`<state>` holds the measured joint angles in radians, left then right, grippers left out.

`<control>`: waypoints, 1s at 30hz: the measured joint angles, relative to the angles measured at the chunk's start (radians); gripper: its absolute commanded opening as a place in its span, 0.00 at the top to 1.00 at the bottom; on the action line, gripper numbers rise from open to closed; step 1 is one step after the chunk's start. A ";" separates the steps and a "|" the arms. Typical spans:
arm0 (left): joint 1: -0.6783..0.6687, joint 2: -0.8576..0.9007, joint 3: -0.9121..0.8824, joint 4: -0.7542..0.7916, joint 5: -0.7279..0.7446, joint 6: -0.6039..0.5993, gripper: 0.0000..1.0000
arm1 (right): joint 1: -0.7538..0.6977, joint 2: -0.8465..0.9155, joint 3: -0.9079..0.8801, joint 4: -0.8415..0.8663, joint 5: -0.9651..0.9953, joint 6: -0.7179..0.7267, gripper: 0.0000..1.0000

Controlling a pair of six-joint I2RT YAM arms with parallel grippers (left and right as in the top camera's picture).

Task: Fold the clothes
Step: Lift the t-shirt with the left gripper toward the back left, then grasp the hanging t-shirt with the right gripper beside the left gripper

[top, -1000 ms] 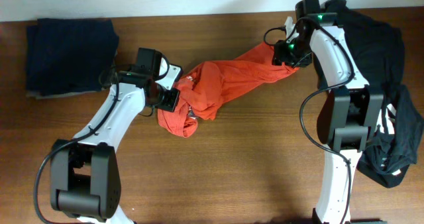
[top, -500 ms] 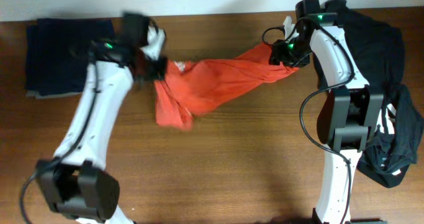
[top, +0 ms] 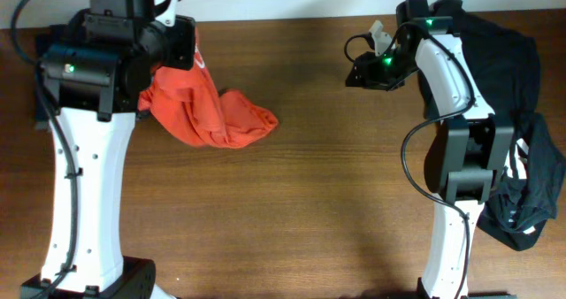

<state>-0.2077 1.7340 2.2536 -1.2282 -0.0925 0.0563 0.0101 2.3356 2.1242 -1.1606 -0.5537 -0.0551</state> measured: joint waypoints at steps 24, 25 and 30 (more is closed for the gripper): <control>-0.031 0.005 0.000 0.123 -0.002 0.006 0.99 | 0.330 -0.244 0.000 -0.016 -0.376 -0.495 0.41; -0.031 0.005 0.000 0.124 -0.002 0.006 0.99 | 0.349 -0.244 0.000 -0.005 -0.376 -0.497 0.41; -0.032 0.005 0.000 0.126 -0.002 0.006 0.99 | 0.394 -0.244 0.000 0.046 -0.364 -0.502 0.47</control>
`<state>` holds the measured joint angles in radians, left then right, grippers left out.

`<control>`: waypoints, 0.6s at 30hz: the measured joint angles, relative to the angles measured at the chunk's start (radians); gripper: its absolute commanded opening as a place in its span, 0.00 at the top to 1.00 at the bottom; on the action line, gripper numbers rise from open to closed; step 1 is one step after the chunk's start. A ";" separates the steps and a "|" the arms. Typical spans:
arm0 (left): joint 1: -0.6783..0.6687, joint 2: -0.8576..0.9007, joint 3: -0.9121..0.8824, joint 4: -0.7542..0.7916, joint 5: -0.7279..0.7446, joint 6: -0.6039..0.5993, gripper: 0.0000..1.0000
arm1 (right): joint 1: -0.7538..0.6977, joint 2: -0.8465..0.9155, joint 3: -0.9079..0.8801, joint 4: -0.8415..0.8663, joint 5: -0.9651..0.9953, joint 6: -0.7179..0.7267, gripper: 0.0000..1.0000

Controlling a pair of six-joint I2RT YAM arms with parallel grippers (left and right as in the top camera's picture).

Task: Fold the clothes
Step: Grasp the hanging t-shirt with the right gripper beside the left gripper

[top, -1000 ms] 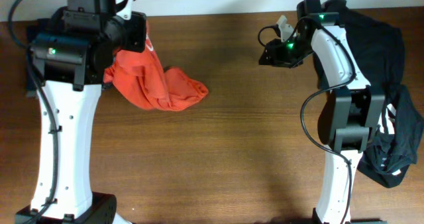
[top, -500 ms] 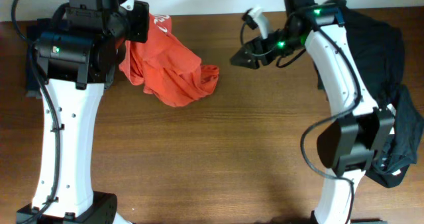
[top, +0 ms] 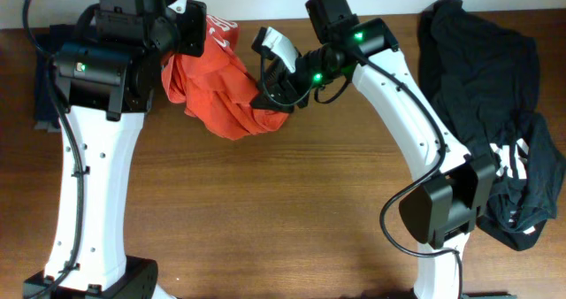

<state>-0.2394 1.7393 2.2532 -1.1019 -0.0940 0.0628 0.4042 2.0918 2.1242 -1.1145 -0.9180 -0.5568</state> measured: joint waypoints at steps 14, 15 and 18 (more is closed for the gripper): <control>-0.015 0.000 0.000 0.000 0.000 0.000 0.99 | 0.083 0.000 0.000 0.164 0.262 0.059 0.57; -0.015 0.000 0.000 0.000 0.000 0.000 0.99 | 0.084 0.000 0.000 0.172 0.277 0.070 0.61; -0.015 0.000 0.000 0.000 0.000 0.000 0.99 | 0.085 0.000 0.000 0.197 0.333 0.108 0.71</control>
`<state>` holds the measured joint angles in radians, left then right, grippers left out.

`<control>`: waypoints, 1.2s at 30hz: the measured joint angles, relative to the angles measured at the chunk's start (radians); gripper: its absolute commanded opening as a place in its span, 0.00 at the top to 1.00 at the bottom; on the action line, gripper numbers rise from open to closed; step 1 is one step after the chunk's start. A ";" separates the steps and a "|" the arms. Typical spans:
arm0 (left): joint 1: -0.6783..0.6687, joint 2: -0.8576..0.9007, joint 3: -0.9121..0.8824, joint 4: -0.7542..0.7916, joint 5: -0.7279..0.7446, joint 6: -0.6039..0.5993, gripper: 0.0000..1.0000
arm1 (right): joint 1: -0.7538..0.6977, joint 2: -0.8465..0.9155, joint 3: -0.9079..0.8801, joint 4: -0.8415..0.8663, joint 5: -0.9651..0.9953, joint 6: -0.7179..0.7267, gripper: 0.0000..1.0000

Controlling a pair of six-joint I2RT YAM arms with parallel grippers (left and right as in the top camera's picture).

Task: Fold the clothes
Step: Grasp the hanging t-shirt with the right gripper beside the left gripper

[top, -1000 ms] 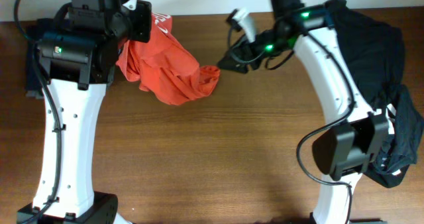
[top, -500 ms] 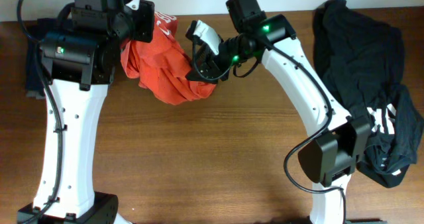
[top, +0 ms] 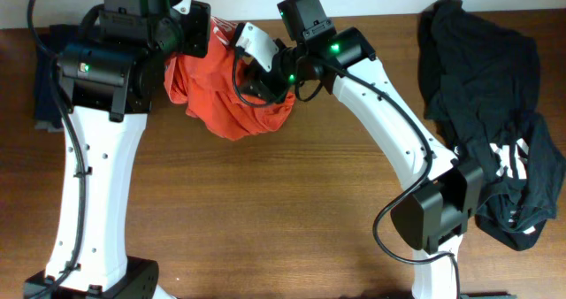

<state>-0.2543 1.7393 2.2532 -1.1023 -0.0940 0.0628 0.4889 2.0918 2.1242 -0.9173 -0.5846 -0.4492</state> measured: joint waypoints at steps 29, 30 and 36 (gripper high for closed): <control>0.017 0.000 0.000 0.001 -0.140 0.000 0.99 | -0.315 -0.332 0.002 0.031 0.146 0.271 0.96; 0.017 0.000 0.000 0.001 -0.140 0.000 0.99 | -0.317 -0.340 0.002 0.031 0.142 0.273 0.96; 0.016 0.000 0.000 -0.008 -0.134 0.000 0.98 | -0.319 -0.402 0.002 0.028 0.148 0.282 0.96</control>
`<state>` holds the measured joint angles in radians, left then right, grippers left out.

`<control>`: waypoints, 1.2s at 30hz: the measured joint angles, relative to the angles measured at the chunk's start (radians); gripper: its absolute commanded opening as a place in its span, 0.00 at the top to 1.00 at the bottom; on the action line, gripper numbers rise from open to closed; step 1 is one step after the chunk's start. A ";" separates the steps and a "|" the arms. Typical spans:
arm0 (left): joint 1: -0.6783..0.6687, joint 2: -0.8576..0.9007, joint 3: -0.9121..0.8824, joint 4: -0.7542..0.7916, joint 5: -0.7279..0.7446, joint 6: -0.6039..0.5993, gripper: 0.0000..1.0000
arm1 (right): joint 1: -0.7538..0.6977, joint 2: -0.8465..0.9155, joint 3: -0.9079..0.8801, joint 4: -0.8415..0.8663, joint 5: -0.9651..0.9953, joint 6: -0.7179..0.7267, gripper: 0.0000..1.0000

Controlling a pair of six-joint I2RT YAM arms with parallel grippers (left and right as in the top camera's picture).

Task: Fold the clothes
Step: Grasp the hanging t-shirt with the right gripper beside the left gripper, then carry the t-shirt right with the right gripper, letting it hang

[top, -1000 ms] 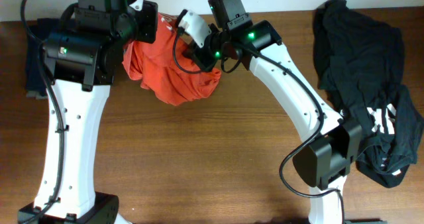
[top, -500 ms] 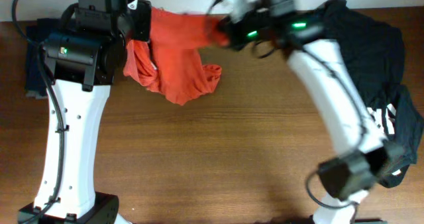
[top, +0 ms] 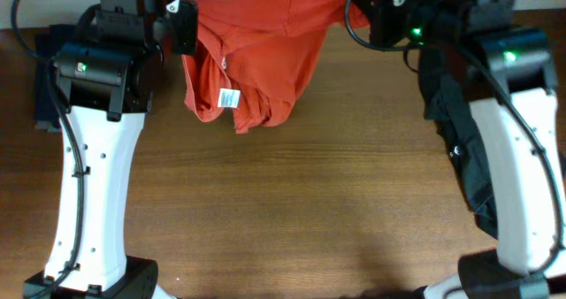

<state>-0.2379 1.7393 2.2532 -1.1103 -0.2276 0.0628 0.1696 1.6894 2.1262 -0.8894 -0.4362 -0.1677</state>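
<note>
An orange shirt with a white label hangs stretched between both arms over the far part of the table. My left gripper holds its left upper corner. The shirt's right upper corner is in my right gripper. The shirt's lower part bunches toward the left and hangs over the wood. Both sets of fingertips are buried in cloth or behind the arms. A pile of black clothes lies on the right, mostly under the right arm.
A dark blue garment lies at the table's left edge behind the left arm. The brown wooden table runs toward the near edge. Both white arm bases stand at the near side.
My right gripper, then at the shirt's middle near the left gripper, is now far to the right with a shirt corner. The crumpled shirt is now spread wide and raised.
At first the left gripper held the crumpled orange shirt while the right gripper stood apart by the black pile. Then the right gripper was at the shirt's hanging edge, then deeper in its folds. Now the shirt stretches between the two grippers.
</note>
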 measured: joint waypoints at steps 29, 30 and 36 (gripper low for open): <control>0.006 -0.255 0.000 -0.107 0.172 -0.001 0.94 | -0.023 -0.508 -0.001 -0.129 0.282 0.005 0.96; 0.009 -0.254 0.000 -0.114 0.163 -0.001 0.94 | -0.023 -0.514 -0.001 -0.137 0.292 0.006 0.96; 0.009 -0.254 0.000 -0.182 0.101 -0.001 0.94 | -0.024 -0.496 0.001 -0.225 0.315 0.031 0.96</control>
<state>-0.2287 1.4857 2.2536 -1.2919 -0.1265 0.0620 0.1455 1.1938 2.1273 -1.1145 -0.1207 -0.1371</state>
